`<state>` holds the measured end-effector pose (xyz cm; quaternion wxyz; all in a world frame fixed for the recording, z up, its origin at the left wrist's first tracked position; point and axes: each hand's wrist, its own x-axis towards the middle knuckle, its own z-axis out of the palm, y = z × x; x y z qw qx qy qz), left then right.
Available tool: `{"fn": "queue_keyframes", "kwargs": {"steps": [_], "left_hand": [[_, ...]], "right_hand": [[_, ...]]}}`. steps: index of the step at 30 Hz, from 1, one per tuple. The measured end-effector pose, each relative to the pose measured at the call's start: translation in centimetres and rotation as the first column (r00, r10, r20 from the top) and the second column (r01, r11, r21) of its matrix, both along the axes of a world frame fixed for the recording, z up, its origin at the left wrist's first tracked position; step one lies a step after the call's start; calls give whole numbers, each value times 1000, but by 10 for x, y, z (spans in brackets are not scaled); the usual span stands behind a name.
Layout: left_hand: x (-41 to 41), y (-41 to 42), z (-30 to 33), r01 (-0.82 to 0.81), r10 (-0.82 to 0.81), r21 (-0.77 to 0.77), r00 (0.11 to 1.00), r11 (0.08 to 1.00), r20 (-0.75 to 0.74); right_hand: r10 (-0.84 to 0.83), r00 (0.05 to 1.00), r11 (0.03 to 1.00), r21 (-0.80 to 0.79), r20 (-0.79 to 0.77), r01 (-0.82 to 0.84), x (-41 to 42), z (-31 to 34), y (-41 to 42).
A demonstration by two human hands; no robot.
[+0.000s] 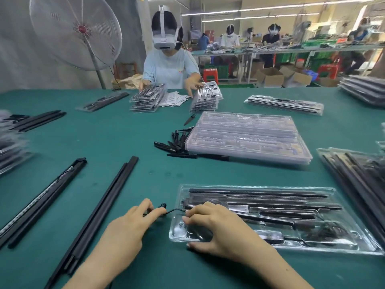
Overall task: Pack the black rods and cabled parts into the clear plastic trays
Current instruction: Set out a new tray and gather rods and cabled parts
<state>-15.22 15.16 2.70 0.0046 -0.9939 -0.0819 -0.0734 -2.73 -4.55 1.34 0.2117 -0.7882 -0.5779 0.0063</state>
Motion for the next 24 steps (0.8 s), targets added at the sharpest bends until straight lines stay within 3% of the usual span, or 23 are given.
{"fn": "queue_keyframes", "kwargs": {"steps": [4, 11, 13, 15, 16, 18, 20, 21, 23, 24], "left_hand": [[-2, 11, 34, 169, -159, 199, 985, 965, -61], [6, 18, 67, 249, -225, 312, 968, 917, -109], [5, 20, 67, 211, -198, 176, 976, 962, -90], [-5, 23, 55, 68, -83, -195, 994, 978, -71], [-13, 23, 48, -74, 22, -461, 993, 884, -118], [-28, 29, 38, -338, 86, -757, 932, 559, -353], [-47, 35, 37, -521, -65, -831, 838, 195, -541], [-55, 38, 41, -549, -128, -832, 822, 80, -555], [-66, 49, 50, -550, -167, -832, 829, -71, -533], [-70, 59, 57, -531, -147, -841, 844, -101, -516]], "right_hand": [[15, 999, 1000, 18, 32, -16, -2, 1, -3], [8, 1000, 999, 32, 19, -9, -3, 1, -2], [3, 1000, 1000, 30, 13, -3, -3, 0, -2], [-4, 1000, 1000, 30, 4, 4, -3, -1, -2], [-7, 1000, 1000, 31, -2, 7, -3, -2, -2], [-13, 1000, 999, 38, -10, 13, -3, -2, -1], [-16, 1000, 999, 39, -17, 17, -2, -3, -1], [-16, 1000, 999, 37, -22, 17, -2, -3, -1], [-17, 999, 999, 31, -29, 18, -2, -4, -1], [-17, 999, 999, 30, -35, 18, -2, -4, -1]]}}
